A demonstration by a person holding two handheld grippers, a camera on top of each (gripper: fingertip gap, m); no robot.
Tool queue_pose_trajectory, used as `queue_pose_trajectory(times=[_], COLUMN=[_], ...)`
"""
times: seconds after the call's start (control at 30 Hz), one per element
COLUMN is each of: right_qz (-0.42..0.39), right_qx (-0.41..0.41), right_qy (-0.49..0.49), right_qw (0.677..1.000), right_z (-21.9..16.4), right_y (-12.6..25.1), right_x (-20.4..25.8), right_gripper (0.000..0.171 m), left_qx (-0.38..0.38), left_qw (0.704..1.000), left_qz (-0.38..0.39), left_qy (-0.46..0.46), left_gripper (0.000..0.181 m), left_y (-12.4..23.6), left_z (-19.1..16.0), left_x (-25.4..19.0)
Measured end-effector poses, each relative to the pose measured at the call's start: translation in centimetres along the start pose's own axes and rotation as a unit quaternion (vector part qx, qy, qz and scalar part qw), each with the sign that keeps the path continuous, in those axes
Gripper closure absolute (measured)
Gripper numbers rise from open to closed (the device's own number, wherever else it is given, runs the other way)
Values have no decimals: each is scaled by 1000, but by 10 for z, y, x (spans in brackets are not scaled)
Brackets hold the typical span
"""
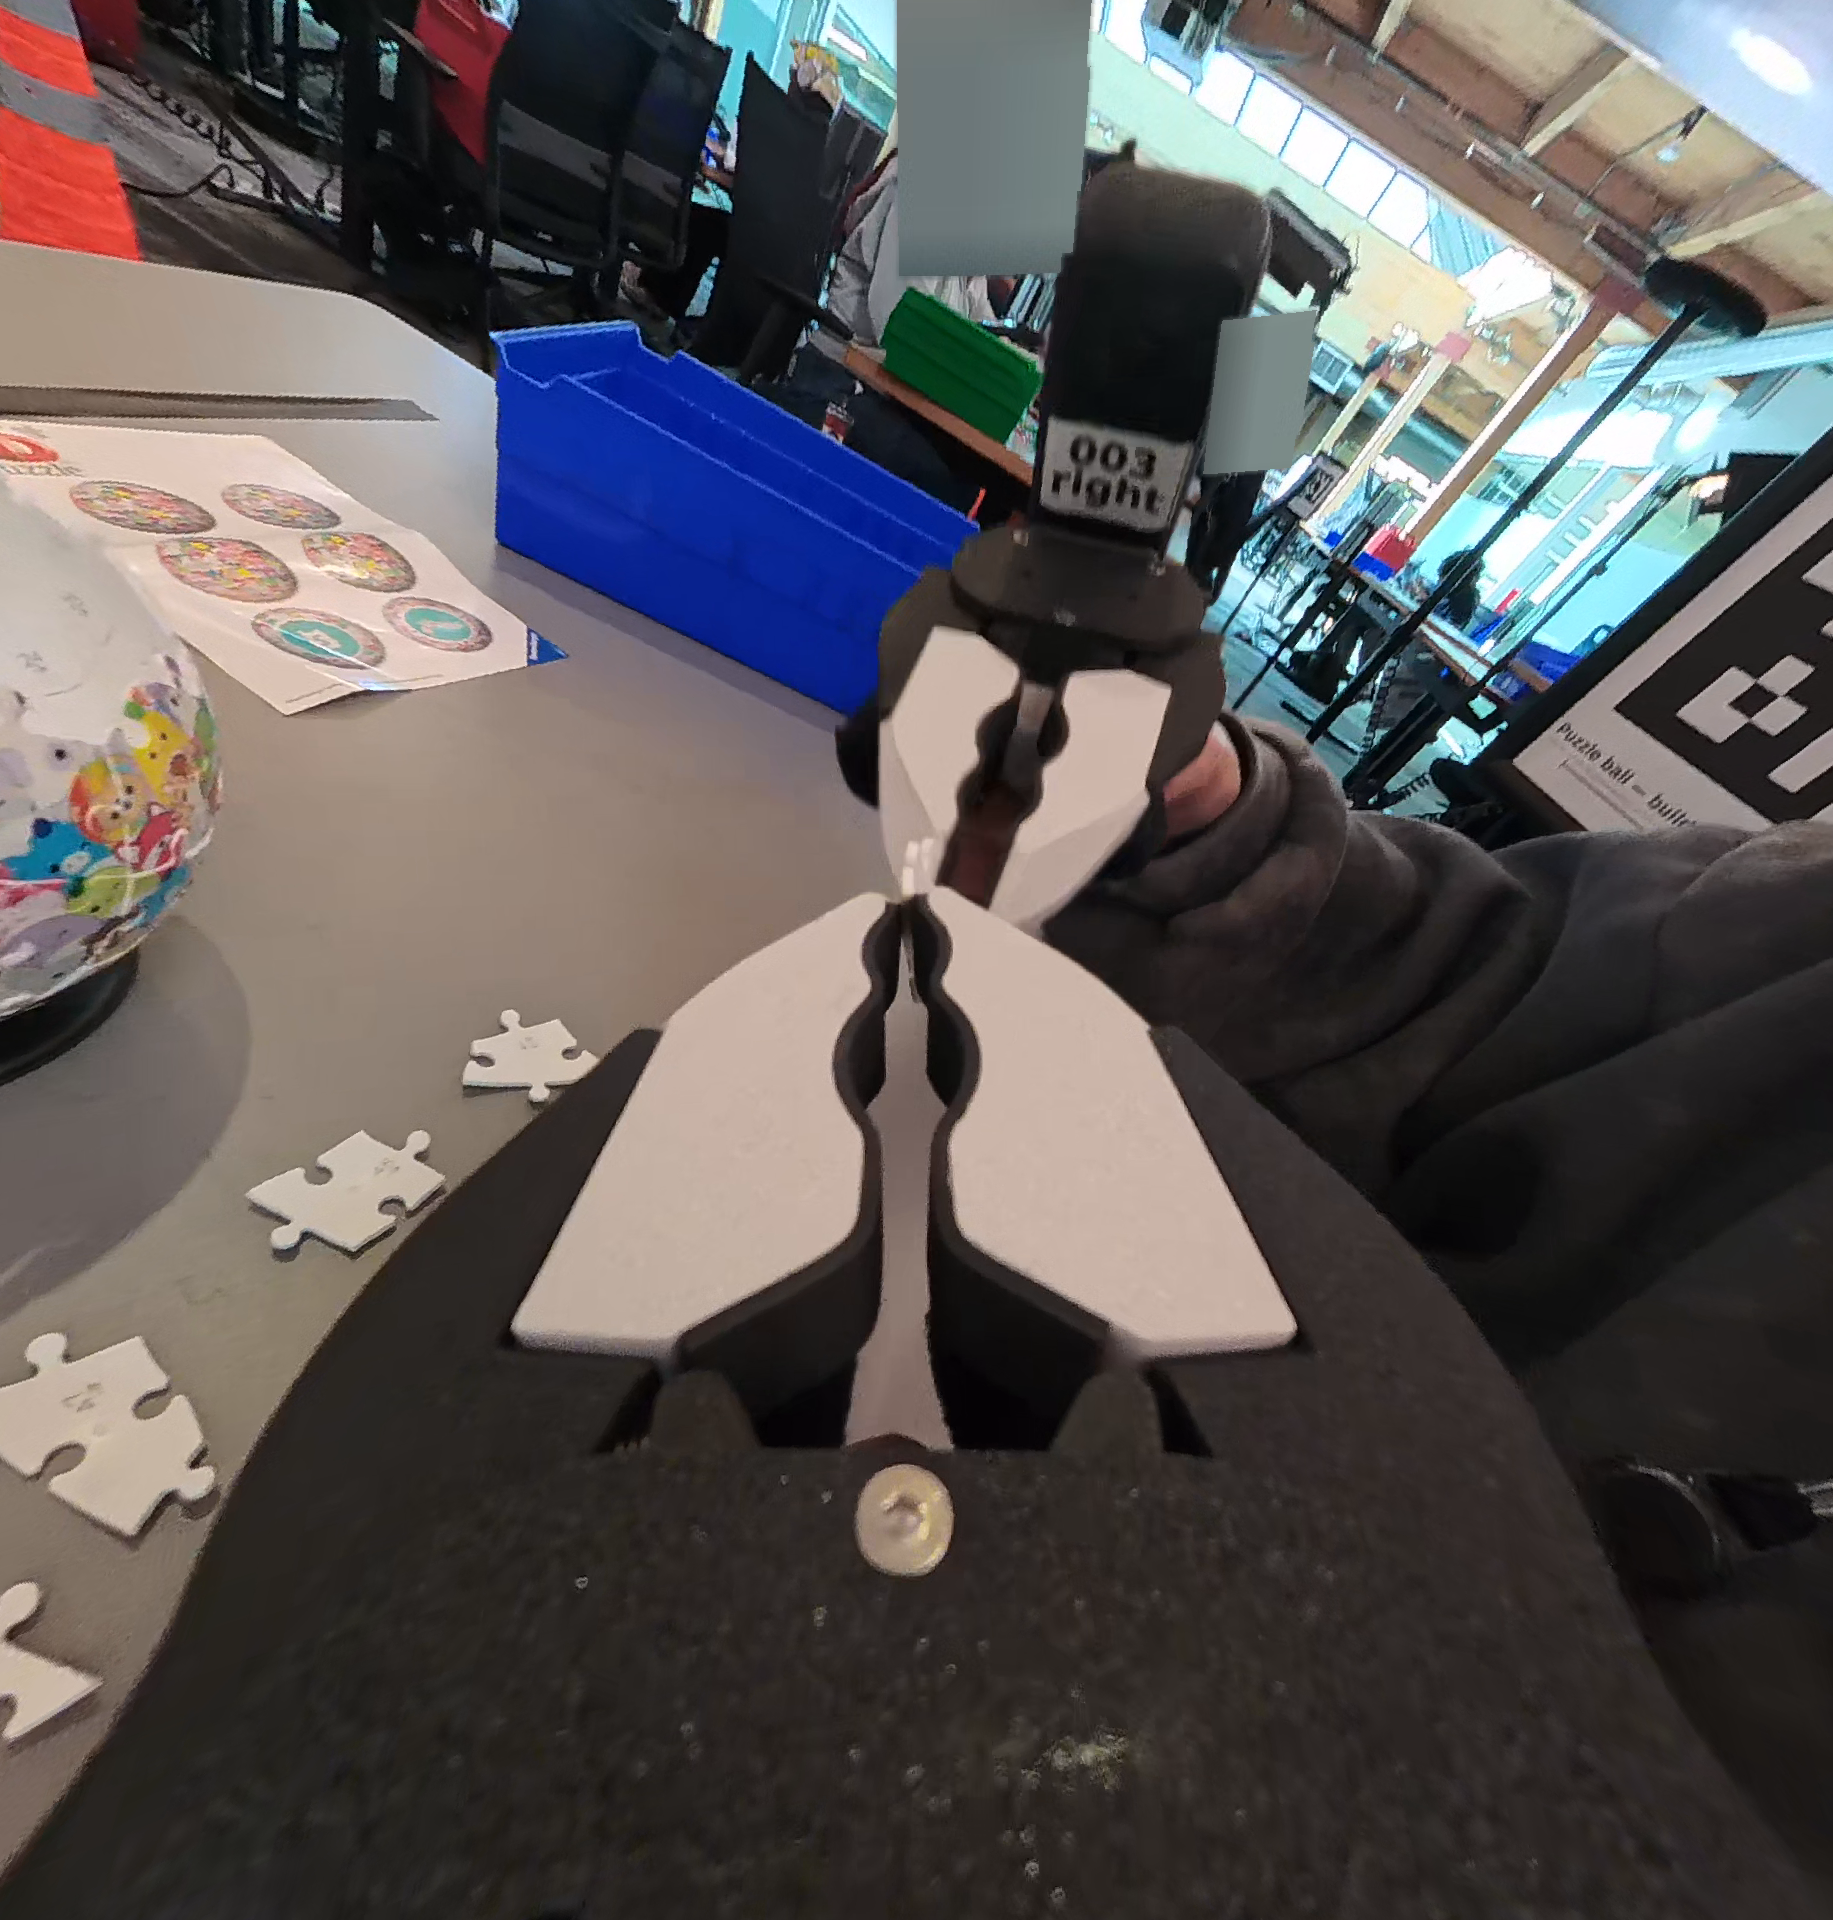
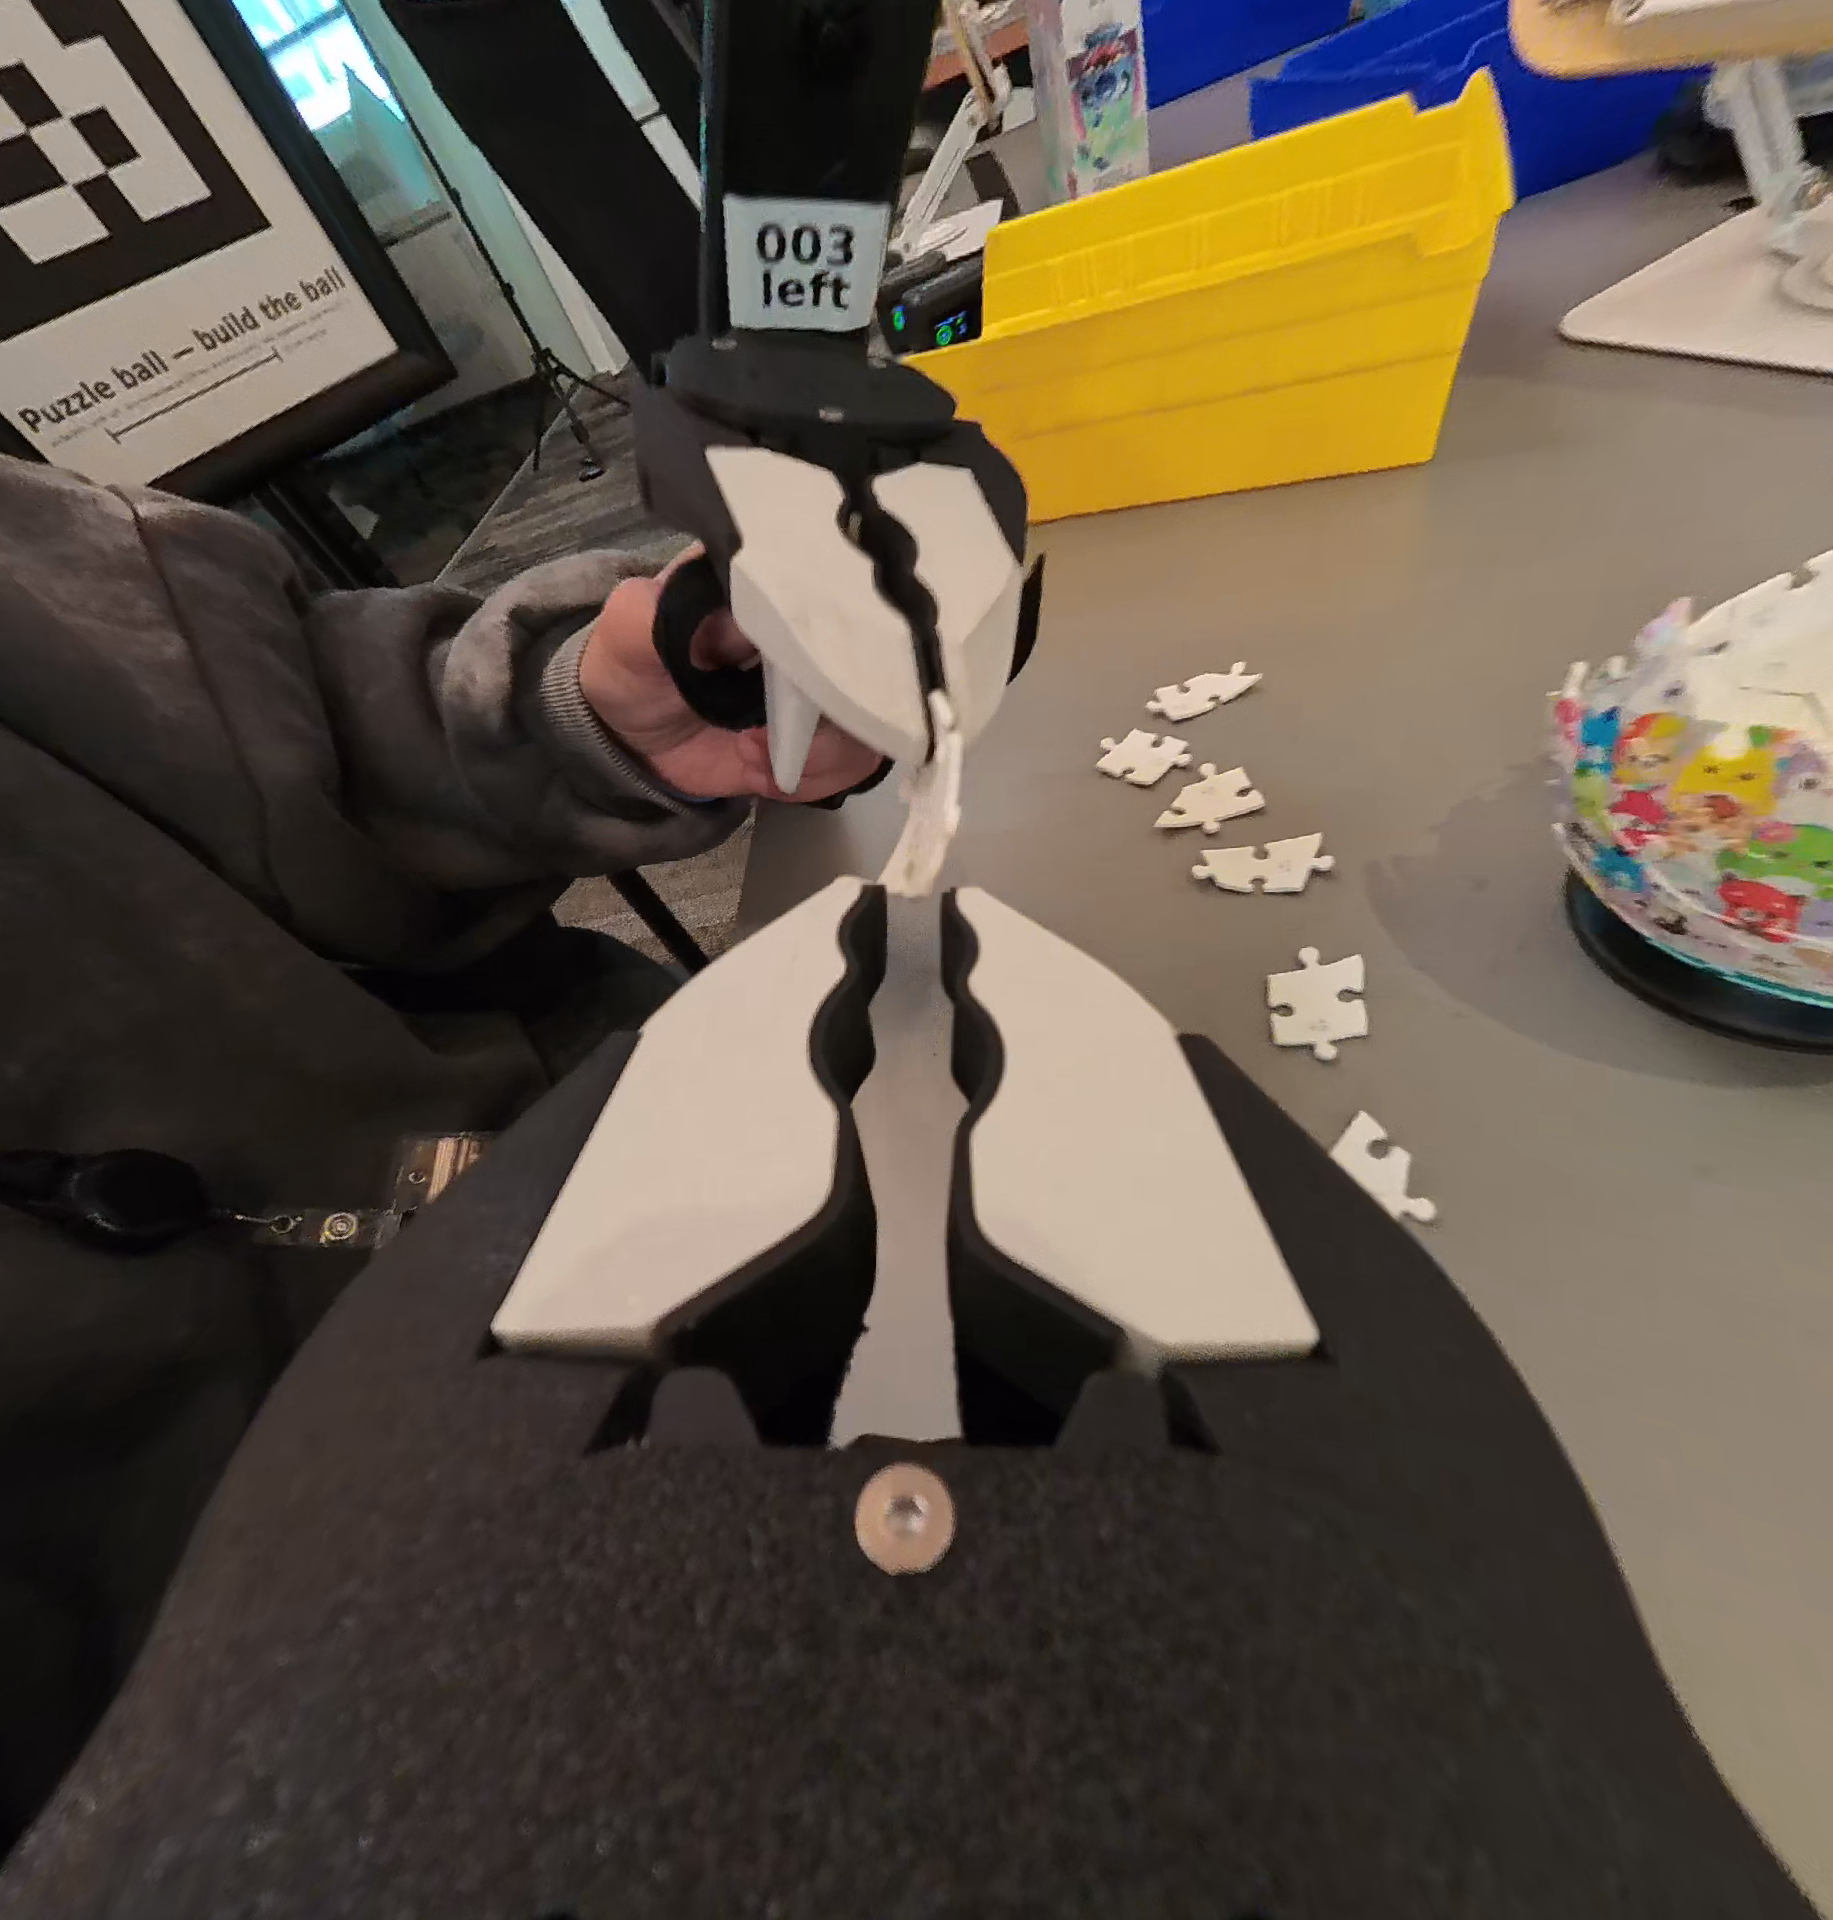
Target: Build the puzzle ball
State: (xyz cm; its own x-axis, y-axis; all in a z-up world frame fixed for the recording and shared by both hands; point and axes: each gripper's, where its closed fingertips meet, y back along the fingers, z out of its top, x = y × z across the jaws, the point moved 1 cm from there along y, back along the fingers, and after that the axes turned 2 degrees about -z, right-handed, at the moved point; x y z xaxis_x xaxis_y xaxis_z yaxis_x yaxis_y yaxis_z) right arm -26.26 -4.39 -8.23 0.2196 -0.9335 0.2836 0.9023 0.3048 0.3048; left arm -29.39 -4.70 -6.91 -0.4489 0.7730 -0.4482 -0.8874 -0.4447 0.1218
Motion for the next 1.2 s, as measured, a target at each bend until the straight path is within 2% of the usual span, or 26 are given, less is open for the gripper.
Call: queue_pose_trajectory(times=[0.17,0.37,0.47,0.57,0.6,0.7,0.77,0.8,0.83,1.03,1.2], right_qz=[-13,-12,-28,-44,-40,-27,-32,-35,-33,-25,-24], right_qx=[-3,31,12,-51,-82,-148,-159,-165,-170,-131,-111], right_qy=[9,7,-16,-43,-44,-31,-31,-28,-28,-39,-48], right_qw=[1000,999,999,997,995,988,986,985,984,990,992], right_z=[5,-8,-1,14,20,33,34,34,34,16,10], right_y=[7,-2,0,8,10,9,3,3,3,-6,-13], right_x=[-3,0,-8,-17,-17,-10,-10,-10,-10,-15,-15], right_gripper=[160,168,169,169,169,169,169,169,169,169,169], left_qx=[45,49,26,15,9,11,15,13,9,-39,-29], left_qw=[999,999,1000,1000,1000,1000,1000,1000,1000,999,999], left_qz=[-5,-2,5,16,15,12,11,6,3,-13,-16], left_qy=[-20,-22,-13,8,14,16,6,3,2,23,19], left_gripper=[180,180,177,156,156,158,168,181,181,181,181], left_y=[-10,-14,-13,-10,-9,-11,-11,-10,-9,4,2], left_z=[-13,-15,-10,-9,-7,-8,-9,-8,-6,8,5], left_x=[-5,-6,-2,6,7,7,4,2,0,1,0])
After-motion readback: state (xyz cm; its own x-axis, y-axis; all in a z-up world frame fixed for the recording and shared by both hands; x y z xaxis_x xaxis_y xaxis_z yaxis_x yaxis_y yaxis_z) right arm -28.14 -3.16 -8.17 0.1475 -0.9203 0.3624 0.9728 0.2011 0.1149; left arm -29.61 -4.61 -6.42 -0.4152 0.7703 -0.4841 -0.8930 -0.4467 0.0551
